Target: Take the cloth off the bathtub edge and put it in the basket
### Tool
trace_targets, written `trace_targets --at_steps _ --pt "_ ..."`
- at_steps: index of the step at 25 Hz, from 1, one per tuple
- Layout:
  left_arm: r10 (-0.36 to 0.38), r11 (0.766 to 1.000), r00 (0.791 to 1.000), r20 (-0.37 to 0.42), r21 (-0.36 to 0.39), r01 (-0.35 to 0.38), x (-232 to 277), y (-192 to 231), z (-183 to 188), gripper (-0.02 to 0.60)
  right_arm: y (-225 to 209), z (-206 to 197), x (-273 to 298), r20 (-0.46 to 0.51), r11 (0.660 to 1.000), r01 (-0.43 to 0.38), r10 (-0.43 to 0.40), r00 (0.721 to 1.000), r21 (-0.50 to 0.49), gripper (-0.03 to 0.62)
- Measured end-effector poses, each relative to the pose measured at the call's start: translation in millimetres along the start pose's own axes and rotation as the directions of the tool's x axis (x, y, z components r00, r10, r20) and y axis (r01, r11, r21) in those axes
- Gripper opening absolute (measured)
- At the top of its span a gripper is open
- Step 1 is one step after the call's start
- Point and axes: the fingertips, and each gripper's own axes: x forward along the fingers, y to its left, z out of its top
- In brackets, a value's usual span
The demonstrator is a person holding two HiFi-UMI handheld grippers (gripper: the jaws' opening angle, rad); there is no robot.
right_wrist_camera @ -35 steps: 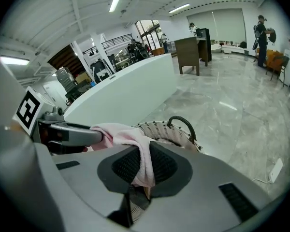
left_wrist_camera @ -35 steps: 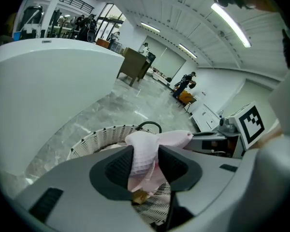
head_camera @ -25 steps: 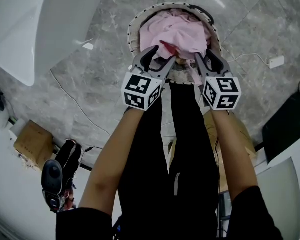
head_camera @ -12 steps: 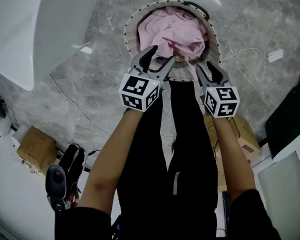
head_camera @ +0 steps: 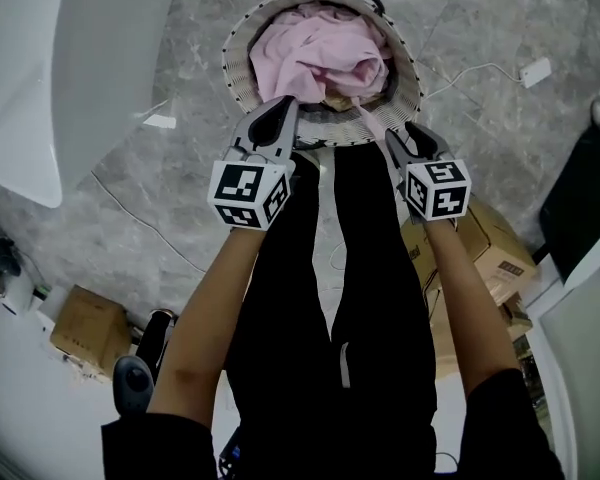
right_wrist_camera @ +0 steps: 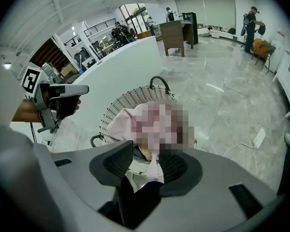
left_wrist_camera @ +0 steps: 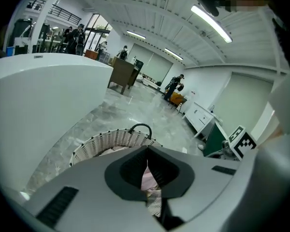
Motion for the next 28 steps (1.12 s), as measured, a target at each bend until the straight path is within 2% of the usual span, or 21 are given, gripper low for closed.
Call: trace_targets --at_steps 6,10,15,20,25,28 --pt "0.015 1.000 1.000 0.012 -0.023 -0.015 -16 7 -7 0.017 -2 -35 24 -0.080 1.000 -0.025 0.024 0.996 -0.005 0.176" --pt "0.028 0.999 1.000 -0.011 0.017 -0.028 -15 2 -36 0.015 -9 -54 40 -0.115 0.998 -0.037 0.030 0.993 -0.058 0.170" --pt "0.005 0.999 0.999 -0.032 -0.045 -0.006 -10 -14 -61 0.015 -13 -76 60 -0.177 0.996 -0.062 0.049 0.983 -0.071 0.170" --pt "0.053 0.993 0.998 -0.023 -0.102 -0.055 -7 -4 -72 0.015 -18 -85 78 -0.202 0.996 -0.068 0.054 0.978 -0.064 0.167" --pt "0.067 0.994 0.997 -0.036 -0.087 -0.070 -5 -1 -75 0.015 -12 -88 83 -0.243 0.980 -0.105 0.062 0.968 -0.168 0.136" --pt "0.061 0.995 0.997 -0.040 -0.076 -0.064 -6 -4 -71 0.015 -3 -90 82 -0.274 0.961 -0.141 0.073 0.959 -0.236 0.060"
